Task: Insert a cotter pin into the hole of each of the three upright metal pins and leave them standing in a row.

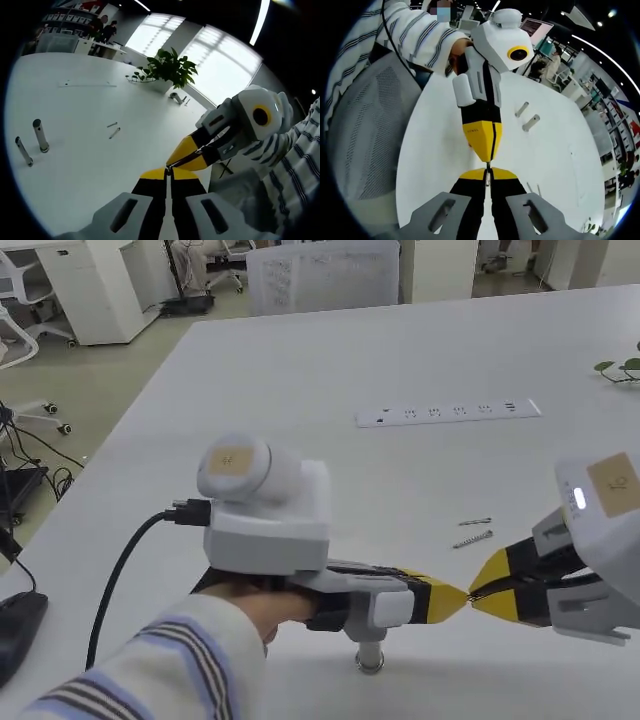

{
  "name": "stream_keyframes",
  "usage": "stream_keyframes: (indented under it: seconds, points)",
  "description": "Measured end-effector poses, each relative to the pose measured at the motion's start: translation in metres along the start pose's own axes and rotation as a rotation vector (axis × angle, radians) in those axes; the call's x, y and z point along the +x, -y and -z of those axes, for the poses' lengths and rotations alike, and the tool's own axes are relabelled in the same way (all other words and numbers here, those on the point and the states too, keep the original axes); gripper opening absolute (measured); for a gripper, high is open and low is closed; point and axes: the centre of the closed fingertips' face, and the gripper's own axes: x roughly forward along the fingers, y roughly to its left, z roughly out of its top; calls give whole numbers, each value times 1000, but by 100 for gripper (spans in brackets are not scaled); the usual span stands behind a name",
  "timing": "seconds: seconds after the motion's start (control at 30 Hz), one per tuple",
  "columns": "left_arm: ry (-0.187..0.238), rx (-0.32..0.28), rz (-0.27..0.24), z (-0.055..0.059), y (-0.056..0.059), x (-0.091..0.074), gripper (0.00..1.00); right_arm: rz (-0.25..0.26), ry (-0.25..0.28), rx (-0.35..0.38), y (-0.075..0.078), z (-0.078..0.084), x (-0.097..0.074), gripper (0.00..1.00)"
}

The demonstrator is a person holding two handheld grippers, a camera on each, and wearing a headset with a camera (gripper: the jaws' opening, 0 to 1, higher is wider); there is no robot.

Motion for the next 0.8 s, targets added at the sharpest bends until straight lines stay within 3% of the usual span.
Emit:
stream_keyframes:
  seconds: [0.37,0.8]
  points:
    - [15,52,7,-4,1,-3,0,-2,27,0,1,-3,-2,4]
    - [9,135,34,-2,7,-5,0,-49,62,89,-7,-2,-3,10]
